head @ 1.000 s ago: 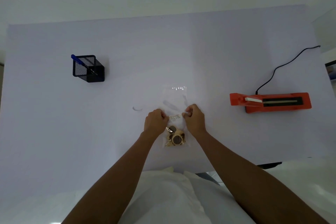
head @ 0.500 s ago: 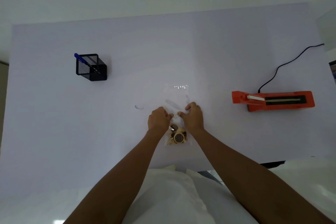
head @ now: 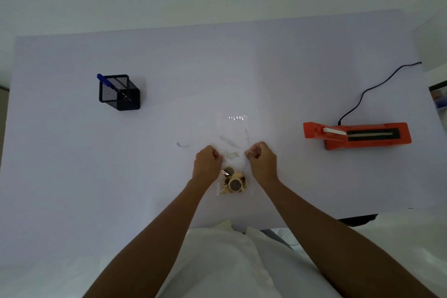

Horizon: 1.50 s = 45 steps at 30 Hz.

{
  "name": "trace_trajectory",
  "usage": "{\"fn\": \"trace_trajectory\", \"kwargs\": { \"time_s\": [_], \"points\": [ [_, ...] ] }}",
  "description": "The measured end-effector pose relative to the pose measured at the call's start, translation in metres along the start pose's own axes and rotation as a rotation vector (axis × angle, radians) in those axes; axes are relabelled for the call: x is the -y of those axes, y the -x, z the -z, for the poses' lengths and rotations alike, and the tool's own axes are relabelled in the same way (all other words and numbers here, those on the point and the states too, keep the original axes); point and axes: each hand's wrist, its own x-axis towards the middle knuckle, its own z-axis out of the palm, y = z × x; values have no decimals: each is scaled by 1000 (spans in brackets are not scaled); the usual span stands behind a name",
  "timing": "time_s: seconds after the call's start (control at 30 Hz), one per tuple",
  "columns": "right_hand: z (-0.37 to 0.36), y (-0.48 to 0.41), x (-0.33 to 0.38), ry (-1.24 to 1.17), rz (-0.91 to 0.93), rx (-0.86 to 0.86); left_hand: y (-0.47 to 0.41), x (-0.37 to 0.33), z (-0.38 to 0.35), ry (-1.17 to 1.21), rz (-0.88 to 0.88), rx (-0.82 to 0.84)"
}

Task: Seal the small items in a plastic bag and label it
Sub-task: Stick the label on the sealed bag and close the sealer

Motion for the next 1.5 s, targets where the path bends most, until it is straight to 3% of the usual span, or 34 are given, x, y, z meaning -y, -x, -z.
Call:
{"fn": "trace_trajectory", "kwargs": {
  "time_s": [0.1, 0.23, 0.43, 0.87, 1.5],
  "points": [
    [10, 14, -11, 56, -30, -25, 9, 11, 5, 14, 58, -47],
    [16, 30, -19, 102, -71, 19, 19, 14, 8, -60, 96, 116],
    [12, 34, -9, 44, -83, 93, 26, 13, 12, 259, 180, 280],
    [2, -47, 74, -245, -23, 125, -49, -26, 54, 565, 152, -34],
    [-32, -137, 126, -202, -11, 111, -151, -62, 79, 476, 137, -64]
  ]
}}
